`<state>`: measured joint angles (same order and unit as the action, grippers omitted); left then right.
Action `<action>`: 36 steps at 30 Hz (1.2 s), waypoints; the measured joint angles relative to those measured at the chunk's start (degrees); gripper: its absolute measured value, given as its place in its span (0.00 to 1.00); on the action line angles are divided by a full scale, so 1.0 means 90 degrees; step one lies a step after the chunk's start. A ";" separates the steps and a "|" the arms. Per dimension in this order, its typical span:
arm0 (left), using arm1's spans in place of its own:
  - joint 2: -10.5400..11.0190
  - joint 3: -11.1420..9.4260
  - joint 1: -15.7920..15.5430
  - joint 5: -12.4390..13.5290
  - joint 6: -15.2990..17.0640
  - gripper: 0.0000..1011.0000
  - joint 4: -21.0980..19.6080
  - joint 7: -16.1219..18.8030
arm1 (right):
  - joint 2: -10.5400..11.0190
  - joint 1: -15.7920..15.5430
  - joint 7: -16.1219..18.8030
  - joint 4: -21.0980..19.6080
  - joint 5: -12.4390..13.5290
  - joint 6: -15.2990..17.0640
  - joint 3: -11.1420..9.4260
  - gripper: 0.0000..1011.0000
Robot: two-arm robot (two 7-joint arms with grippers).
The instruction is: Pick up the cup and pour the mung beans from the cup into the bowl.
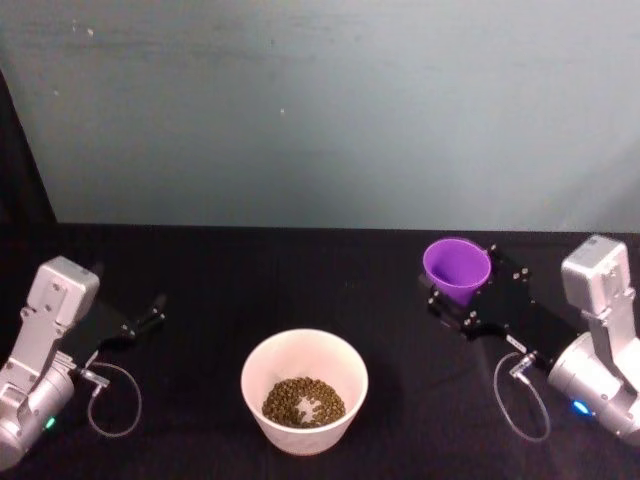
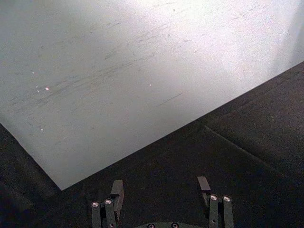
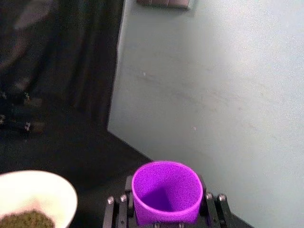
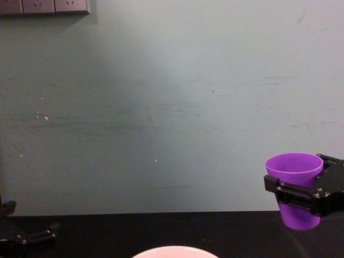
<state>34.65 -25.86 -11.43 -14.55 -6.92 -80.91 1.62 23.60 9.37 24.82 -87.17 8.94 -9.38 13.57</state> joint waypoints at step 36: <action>0.0000 0.0000 0.0000 0.0000 0.0002 0.99 0.0001 0.0000 | -0.0593 0.0733 0.0744 0.2429 0.1232 -0.0726 0.0534 0.73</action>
<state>34.65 -25.86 -11.43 -14.55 -6.90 -80.90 1.62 18.27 15.97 31.51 -65.32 20.03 -15.91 18.37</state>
